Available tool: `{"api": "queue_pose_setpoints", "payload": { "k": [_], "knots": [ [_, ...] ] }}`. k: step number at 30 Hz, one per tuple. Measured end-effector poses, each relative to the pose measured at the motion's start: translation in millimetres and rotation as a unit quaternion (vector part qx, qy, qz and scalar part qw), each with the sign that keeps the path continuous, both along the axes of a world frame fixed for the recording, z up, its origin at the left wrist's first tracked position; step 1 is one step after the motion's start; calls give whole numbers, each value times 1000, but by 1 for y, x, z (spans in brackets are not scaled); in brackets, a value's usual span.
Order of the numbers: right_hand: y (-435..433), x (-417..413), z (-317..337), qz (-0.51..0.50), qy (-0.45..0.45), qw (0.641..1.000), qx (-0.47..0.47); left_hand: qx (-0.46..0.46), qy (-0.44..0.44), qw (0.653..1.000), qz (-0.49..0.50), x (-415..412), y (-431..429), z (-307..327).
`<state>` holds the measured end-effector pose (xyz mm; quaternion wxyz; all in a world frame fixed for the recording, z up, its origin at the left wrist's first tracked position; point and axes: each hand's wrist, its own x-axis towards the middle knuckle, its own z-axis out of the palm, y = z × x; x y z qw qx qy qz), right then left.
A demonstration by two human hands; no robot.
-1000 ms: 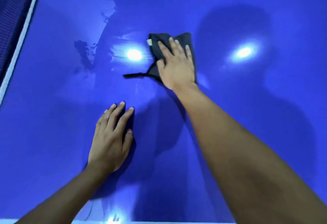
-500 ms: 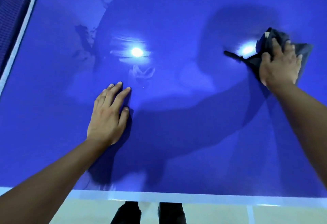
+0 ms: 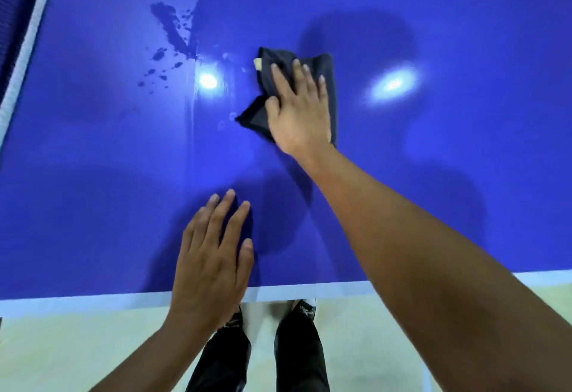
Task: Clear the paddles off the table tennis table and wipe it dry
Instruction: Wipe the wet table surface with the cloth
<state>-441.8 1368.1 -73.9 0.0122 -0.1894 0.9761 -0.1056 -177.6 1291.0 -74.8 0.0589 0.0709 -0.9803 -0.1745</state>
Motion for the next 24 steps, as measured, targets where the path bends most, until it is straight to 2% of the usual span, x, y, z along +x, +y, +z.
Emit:
{"api": "queue_pose_setpoints", "payload": {
  "k": [5,12,16,24],
  "knots": [
    [-61,68,-2,48,-11,999,11,-25,-27,999,-16,36,16,-7],
    [-45,62,3,66,-37,997,-15,-97,3,995,-11,35,8,-22],
    [44,42,0,13,-17,999,-35,-109,36,993,11,33,14,-24],
    [311,10,9,-163,5,987,-11,-113,12,993,39,32,26,-18]
  ]
}}
